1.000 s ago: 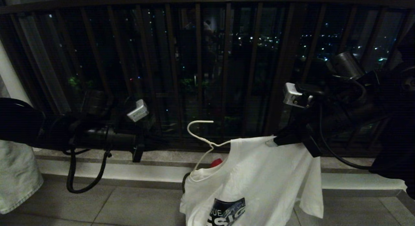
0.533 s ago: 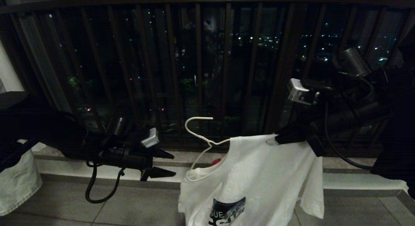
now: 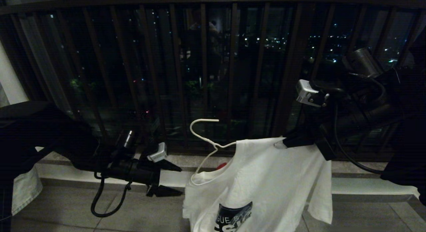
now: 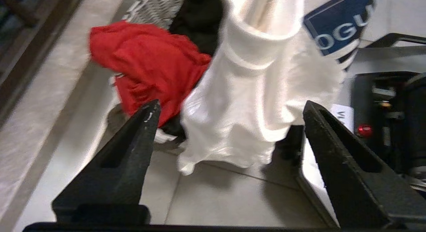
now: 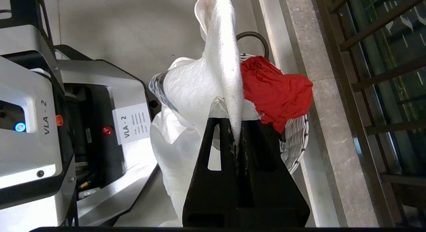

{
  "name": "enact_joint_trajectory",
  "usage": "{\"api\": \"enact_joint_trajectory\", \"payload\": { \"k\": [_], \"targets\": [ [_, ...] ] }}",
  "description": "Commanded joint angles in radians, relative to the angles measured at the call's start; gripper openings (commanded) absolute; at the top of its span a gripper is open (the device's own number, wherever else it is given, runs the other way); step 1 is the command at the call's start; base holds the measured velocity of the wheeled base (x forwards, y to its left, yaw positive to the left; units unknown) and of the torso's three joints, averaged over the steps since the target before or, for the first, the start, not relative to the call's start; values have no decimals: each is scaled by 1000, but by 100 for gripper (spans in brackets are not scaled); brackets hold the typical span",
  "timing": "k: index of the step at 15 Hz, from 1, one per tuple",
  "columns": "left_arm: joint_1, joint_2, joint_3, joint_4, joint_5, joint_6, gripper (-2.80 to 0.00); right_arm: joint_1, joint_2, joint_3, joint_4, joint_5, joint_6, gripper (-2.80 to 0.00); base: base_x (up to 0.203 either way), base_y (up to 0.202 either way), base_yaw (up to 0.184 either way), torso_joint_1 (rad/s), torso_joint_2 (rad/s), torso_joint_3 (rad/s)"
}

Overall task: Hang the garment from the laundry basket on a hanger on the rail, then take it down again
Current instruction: Hang the clothes rack on the clothesline

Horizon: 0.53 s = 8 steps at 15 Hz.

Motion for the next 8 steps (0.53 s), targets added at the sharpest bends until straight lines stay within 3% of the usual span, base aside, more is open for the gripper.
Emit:
{"api": "enact_joint_trajectory", "payload": {
  "k": [1,4,6,8],
  "targets": [
    [-18,2,13,-7,-6,4,0,0,0,0,2,4,-4,-280,0,0,0,0,0,0],
    [-57,17,55,-146,-9,-17,0,1,-2,0,2,6,-4,-280,0,0,0,0,0,0],
    [-88,43,73,-274,-20,-78,0,5,-7,2,3,12,-4,-280,0,0,0,0,0,0],
    [-110,56,79,-303,-32,-98,0,16,-9,0,3,13,-4,-280,0,0,0,0,0,0]
  ]
}}
